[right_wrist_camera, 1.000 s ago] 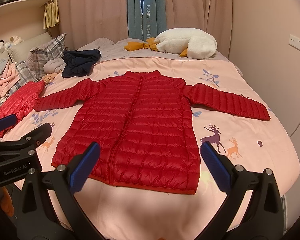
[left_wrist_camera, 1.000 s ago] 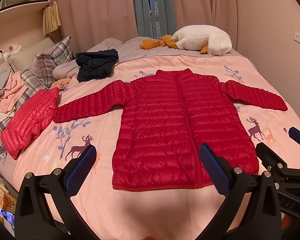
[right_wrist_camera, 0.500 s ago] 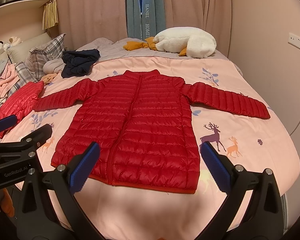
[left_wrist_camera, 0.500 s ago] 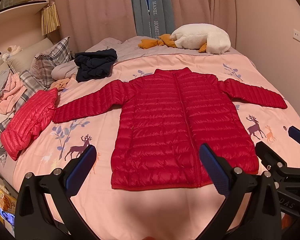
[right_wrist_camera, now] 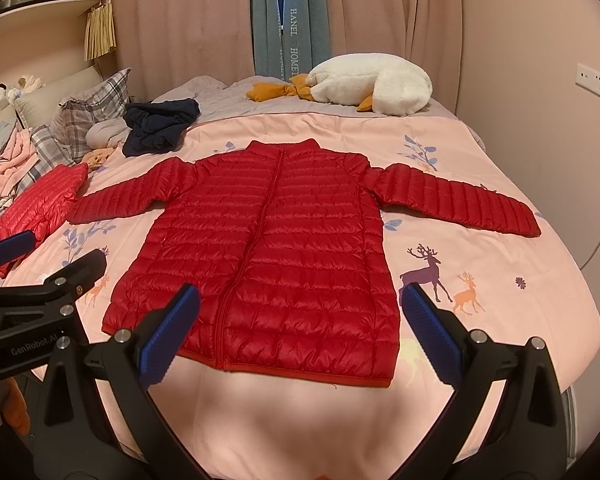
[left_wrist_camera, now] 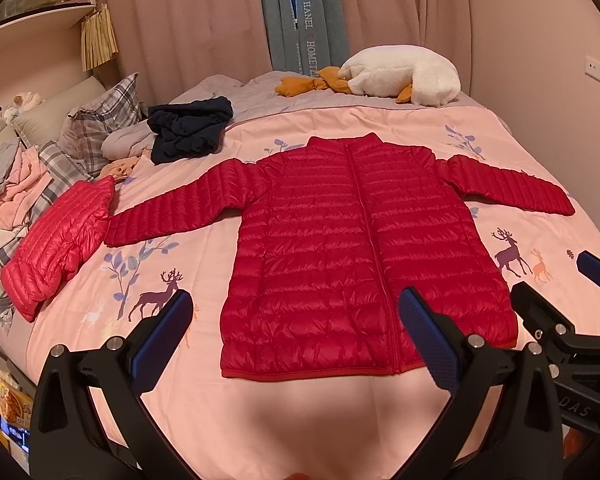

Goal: Fold large clothes

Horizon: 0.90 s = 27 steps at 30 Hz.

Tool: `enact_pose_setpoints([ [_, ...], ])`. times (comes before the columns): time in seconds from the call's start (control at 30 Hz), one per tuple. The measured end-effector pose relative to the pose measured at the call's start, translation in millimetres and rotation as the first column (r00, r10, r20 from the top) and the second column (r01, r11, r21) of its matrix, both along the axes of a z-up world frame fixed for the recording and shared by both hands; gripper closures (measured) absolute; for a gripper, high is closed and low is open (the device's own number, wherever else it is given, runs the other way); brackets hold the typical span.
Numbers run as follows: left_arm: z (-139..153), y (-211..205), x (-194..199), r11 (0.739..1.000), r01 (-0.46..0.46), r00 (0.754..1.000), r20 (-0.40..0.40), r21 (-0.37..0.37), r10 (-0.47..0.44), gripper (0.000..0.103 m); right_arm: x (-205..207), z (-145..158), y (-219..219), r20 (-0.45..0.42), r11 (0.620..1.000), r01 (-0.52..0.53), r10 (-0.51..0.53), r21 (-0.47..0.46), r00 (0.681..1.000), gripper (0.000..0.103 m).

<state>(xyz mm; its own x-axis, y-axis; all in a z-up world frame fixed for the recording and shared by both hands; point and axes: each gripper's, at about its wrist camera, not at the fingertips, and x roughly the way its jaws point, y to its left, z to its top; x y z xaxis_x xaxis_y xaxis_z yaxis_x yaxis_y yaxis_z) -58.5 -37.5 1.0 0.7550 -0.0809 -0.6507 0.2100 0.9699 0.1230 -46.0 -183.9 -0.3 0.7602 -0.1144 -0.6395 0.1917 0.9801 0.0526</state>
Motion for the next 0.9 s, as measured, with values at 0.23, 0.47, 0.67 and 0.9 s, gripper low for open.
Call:
enact_pose_setpoints([
  [0.23,-3,-2,2,1.0,0.004,1.0,-0.008,0.005,-0.004,0.001,-1,-2,0,-0.001,1.0,0.002,-0.002,0.003,1.0,0.002],
  [0.47,-9,-3,13,1.0,0.018,0.999,-0.032,-0.019,-0.018,0.001,5,-10,-5,-0.003,1.0,0.011,-0.011,0.024,1.0,0.002],
  [0.67,-30,35,57,0.972,-0.031,0.991,-0.132,-0.234,0.0,0.001,15,-27,-36,0.133,0.911,-0.151,0.107,0.383,0.985,0.002],
  [0.9,-94,133,148,0.808,-0.245,0.945,-0.317,-0.536,0.076,0.001,28,-44,-46,0.299,0.813,-0.271,0.125,0.515,0.946,0.002],
])
